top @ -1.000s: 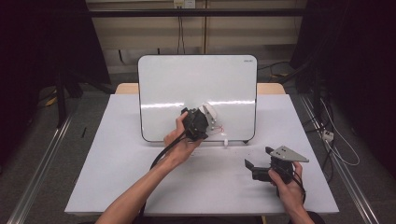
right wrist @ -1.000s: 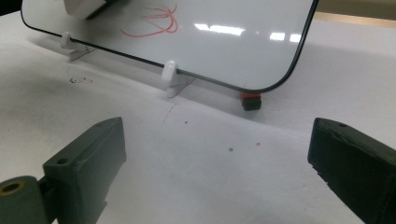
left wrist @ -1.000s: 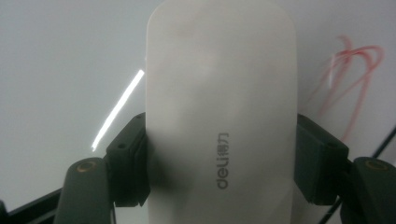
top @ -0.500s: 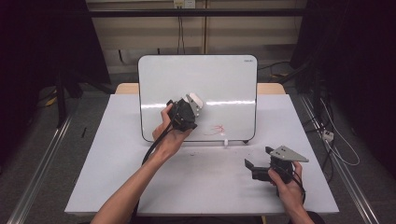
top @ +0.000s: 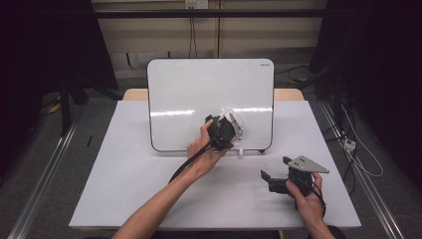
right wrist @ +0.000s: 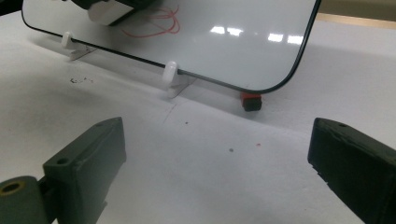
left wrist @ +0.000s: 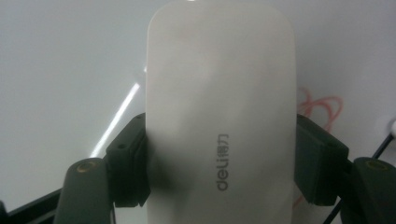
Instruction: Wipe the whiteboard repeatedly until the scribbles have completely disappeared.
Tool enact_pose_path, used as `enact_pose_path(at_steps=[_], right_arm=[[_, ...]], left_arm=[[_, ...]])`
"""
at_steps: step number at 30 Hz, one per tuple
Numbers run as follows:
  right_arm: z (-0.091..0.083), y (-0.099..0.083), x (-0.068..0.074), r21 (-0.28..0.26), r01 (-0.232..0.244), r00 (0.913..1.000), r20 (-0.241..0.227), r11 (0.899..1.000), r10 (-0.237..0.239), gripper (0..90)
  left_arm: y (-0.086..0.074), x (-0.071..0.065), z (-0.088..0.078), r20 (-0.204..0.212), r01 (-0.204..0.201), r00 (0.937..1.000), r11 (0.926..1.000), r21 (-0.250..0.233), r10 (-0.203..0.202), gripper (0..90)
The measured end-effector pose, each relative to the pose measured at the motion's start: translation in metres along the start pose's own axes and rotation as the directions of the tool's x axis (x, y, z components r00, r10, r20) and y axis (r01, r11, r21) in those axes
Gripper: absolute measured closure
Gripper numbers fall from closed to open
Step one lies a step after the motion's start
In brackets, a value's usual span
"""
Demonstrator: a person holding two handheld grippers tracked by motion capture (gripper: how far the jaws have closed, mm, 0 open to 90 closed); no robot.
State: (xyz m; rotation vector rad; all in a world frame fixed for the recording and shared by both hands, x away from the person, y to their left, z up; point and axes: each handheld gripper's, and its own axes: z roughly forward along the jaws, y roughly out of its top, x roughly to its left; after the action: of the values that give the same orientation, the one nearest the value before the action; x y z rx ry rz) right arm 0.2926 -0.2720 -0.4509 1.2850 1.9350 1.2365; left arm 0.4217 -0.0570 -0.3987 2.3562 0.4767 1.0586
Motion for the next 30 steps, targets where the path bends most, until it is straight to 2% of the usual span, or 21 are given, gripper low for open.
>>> enact_pose_path(at_steps=[3,6,9,10,13,15,16,19,23,25,30], right_arm=[[0.000,0.000,0.000,-0.002,0.001,1.0000,-0.002,1.000,-0.001,4.1],[0.000,0.000,0.000,-0.001,-0.001,1.0000,-0.002,1.000,0.001,4.1],[0.000,0.000,0.000,-0.002,-0.001,1.0000,-0.003,1.000,0.001,4.1],[0.000,0.000,0.000,-0.001,-0.001,1.0000,-0.003,1.000,0.001,4.1],[0.000,0.000,0.000,-0.001,0.000,1.0000,-0.003,1.000,0.000,4.1],[0.000,0.000,0.000,0.001,-0.004,1.0000,-0.004,1.000,0.004,4.1],[0.000,0.000,0.000,-0.001,-0.003,1.0000,-0.005,1.000,0.003,4.1],[-0.001,-0.001,-0.001,-0.002,0.003,1.0000,-0.008,1.000,-0.003,4.1],[-0.001,-0.001,-0.001,-0.002,0.001,1.0000,-0.006,1.000,-0.001,4.1],[-0.001,-0.001,0.000,-0.001,0.002,1.0000,-0.008,1.000,-0.002,4.1],[0.000,-0.001,0.000,0.001,-0.003,1.0000,-0.005,1.000,0.003,4.1]], left_arm=[[0.008,-0.006,0.002,0.008,-0.023,0.9997,0.9997,0.006,0.023,31.0],[0.016,-0.013,0.005,0.012,-0.021,0.9997,0.9998,-0.004,0.021,31.0],[0.024,-0.022,0.008,0.018,-0.041,0.9990,0.9991,-0.008,0.041,31.0],[0.026,-0.024,0.008,0.022,-0.065,0.9977,0.9979,0.003,0.065,31.0],[0.034,-0.033,0.011,0.023,-0.079,0.9966,0.9968,0.000,0.079,31.0],[0.038,-0.039,0.012,0.025,-0.107,0.9940,0.9943,-0.005,0.107,31.0],[0.038,-0.041,0.012,0.017,-0.128,0.9917,0.9918,0.000,0.128,31.0],[0.036,-0.040,0.012,0.027,-0.131,0.9910,0.9913,-0.012,0.131,31.1],[0.028,-0.043,0.009,0.015,-0.188,0.9820,0.9821,-0.007,0.188,31.1],[0.022,-0.041,0.007,0.023,-0.190,0.9816,0.9818,-0.005,0.190,31.1],[0.006,-0.034,0.003,0.015,-0.170,0.9853,0.9854,0.004,0.170,31.1]])
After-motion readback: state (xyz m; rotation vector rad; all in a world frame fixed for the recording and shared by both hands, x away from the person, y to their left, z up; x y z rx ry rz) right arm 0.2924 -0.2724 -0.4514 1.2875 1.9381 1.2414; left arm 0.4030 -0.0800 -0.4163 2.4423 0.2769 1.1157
